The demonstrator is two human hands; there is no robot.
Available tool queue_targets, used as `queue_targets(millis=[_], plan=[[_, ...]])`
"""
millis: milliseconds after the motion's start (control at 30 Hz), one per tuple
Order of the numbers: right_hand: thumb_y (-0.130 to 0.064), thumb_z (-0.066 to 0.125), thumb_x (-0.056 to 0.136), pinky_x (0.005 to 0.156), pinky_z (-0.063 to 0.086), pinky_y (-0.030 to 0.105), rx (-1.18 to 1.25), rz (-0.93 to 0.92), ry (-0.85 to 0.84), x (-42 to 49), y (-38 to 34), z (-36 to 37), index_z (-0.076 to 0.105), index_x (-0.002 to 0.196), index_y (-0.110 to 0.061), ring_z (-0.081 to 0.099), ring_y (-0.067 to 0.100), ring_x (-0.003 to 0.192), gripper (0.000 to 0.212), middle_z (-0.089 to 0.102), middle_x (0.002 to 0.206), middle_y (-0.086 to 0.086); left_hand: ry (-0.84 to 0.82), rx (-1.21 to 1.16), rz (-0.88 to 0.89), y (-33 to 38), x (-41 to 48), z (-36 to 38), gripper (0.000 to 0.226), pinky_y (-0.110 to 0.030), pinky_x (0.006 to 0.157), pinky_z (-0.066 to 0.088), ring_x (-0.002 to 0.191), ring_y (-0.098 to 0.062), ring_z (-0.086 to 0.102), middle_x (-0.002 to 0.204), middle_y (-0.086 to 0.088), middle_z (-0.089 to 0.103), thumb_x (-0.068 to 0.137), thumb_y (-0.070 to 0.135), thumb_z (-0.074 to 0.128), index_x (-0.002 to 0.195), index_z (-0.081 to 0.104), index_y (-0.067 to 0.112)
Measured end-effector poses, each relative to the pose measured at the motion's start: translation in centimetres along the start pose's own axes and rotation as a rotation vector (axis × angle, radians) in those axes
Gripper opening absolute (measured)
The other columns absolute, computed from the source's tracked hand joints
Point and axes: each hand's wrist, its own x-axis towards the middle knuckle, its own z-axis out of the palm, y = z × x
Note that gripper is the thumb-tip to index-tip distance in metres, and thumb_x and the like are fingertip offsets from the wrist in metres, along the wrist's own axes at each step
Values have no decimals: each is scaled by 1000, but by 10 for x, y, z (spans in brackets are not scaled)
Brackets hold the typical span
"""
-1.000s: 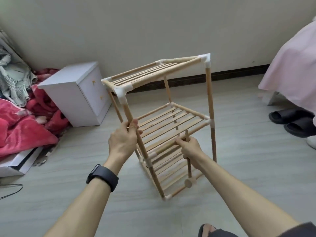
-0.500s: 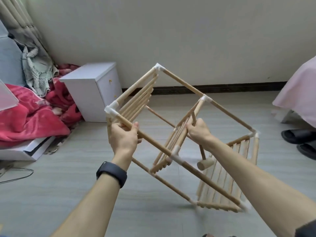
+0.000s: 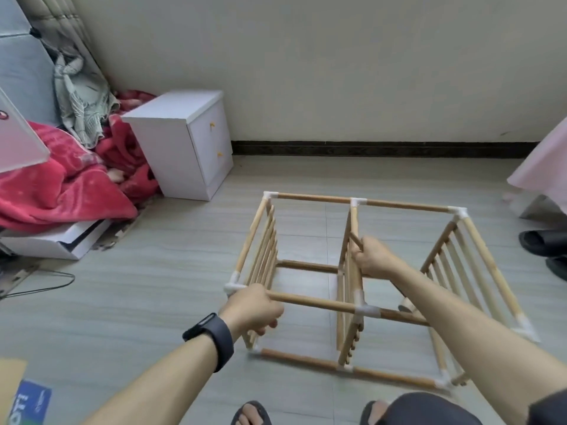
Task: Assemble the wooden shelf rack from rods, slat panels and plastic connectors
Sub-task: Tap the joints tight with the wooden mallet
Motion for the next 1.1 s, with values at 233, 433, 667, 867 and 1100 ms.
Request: queue_targets(millis=[233,433,667,867,1100], plan=[[-33,41,103,75,51,41,-57,-80,171,-24,1,6,61,100,-22,61,27,87,23,68,98,4,127,373,441,26,-2,-5,34,-37,91,53,105,-8,58,113,16,61,91,60,59,116,61,37],[-61,27,104,64,43,35,79,-271,594,-93,-13,-51,52,93,-29,54,15,82,43,57,90,-7,-18,697,660,50,14,61,39,-35,64,42,81,-20,56,96,4,59,100,64,33,108,49,29],[-59,56,96,46,48,23,956,-261,348,-176,24,-57,75,98,-24,60,19,51,39,72,86,11,101,662,829,62,53,69,21,-40,64,48,71,-28,55,73,7,51,105,57,26,93,23,39],[-49,64,87,61,54,32,1329,-173,-128,-185,49,-22,67,128,-20,61,23,73,51,65,122,17,284,640,769,68,77,72,38,-39,66,51,79,-23,63,89,4,66,103,60,28,117,51,33],[-30,53,104,40,35,22,1029,47,-53,-173,65,5,68,102,-29,44,12,46,15,66,95,7,386,640,730,68,90,78,43,-39,67,48,86,-26,64,93,2,66,103,61,25,116,55,35]])
